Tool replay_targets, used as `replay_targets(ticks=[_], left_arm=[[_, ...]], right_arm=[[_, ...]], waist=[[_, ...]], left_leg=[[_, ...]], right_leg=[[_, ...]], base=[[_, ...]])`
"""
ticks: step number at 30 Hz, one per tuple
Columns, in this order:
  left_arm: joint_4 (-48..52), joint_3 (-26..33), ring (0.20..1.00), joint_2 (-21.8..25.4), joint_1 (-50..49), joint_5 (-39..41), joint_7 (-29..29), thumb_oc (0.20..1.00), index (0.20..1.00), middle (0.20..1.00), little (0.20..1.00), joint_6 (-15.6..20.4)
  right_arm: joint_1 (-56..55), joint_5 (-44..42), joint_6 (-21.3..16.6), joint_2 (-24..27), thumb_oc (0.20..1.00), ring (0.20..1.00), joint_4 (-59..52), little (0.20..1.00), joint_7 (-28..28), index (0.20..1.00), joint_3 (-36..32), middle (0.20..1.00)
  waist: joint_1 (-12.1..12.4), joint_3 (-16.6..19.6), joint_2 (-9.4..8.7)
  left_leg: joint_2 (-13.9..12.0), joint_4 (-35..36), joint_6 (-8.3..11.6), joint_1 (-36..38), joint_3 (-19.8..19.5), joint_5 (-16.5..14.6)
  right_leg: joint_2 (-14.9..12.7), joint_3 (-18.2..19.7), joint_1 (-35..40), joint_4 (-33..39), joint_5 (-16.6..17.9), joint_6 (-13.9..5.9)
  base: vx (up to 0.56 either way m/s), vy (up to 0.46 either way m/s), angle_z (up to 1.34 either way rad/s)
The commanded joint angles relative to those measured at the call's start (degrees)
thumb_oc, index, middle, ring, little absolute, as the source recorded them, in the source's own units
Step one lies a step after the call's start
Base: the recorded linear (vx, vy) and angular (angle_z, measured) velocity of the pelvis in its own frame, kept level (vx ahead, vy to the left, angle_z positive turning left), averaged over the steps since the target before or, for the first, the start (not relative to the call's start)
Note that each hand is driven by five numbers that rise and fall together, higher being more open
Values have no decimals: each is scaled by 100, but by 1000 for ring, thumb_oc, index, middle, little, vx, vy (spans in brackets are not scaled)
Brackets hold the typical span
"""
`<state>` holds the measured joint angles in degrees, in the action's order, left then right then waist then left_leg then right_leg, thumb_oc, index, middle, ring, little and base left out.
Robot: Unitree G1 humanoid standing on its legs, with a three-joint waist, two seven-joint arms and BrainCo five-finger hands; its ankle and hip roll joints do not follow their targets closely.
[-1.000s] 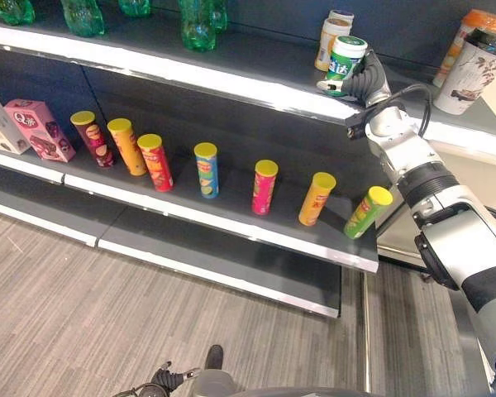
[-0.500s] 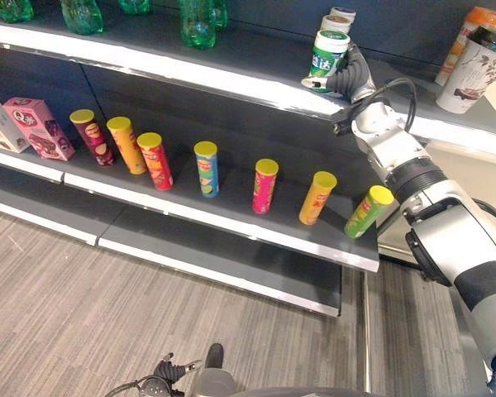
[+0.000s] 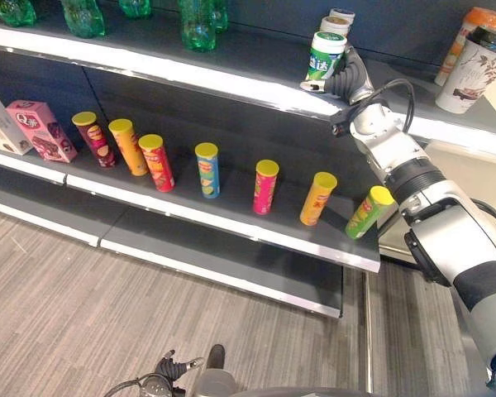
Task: Put the goods on the table back onto the shelves and tidy them up.
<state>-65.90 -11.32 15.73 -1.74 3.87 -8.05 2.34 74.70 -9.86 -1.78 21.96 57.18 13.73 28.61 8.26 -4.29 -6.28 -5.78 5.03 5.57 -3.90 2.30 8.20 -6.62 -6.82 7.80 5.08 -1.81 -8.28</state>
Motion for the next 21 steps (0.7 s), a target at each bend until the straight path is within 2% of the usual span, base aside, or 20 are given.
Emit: replay_targets(ticks=[1, 8, 16, 21], left_arm=[[-195, -265, 1000, 211, 407, 134, -8, 1000, 1000, 1000, 1000, 57], [-206, -254, 1000, 235, 409, 138, -54, 1000, 1000, 1000, 1000, 33], [-193, -141, 1000, 215, 408, 107, -86, 1000, 1000, 1000, 1000, 1], [-200, -79, 1000, 201, 411, 62, -94, 1000, 1000, 1000, 1000, -7]], right_arm=[[312, 184, 49, 137, 1000, 1000, 568, 1000, 233, 1000, 154, 1000], [416, 241, -8, 362, 1000, 1000, 236, 1000, 562, 1000, 2, 1000], [232, 519, -196, 758, 1000, 1000, -1445, 1000, 947, 1000, -267, 1000], [222, 794, -203, 925, 1000, 1000, -1955, 1000, 989, 1000, -256, 1000]], waist=[[242, -121, -30], [193, -116, -1], [109, -91, 39], [71, -79, 38]], left_leg=[[138, -233, 117, 627, 567, -1077], [122, -229, 116, 649, 598, -1087], [107, -236, 105, 700, 630, -1131], [97, -238, 108, 724, 645, -1147]], right_leg=[[-327, -46, -804, -432, 137, -508], [-325, -31, -802, -433, 139, -514], [-324, 14, -782, -433, 117, -515], [-320, 25, -764, -428, 103, -511]], base=[[0, 0, 0], [0, 0, 0], [0, 0, 0], [0, -9, -1]])
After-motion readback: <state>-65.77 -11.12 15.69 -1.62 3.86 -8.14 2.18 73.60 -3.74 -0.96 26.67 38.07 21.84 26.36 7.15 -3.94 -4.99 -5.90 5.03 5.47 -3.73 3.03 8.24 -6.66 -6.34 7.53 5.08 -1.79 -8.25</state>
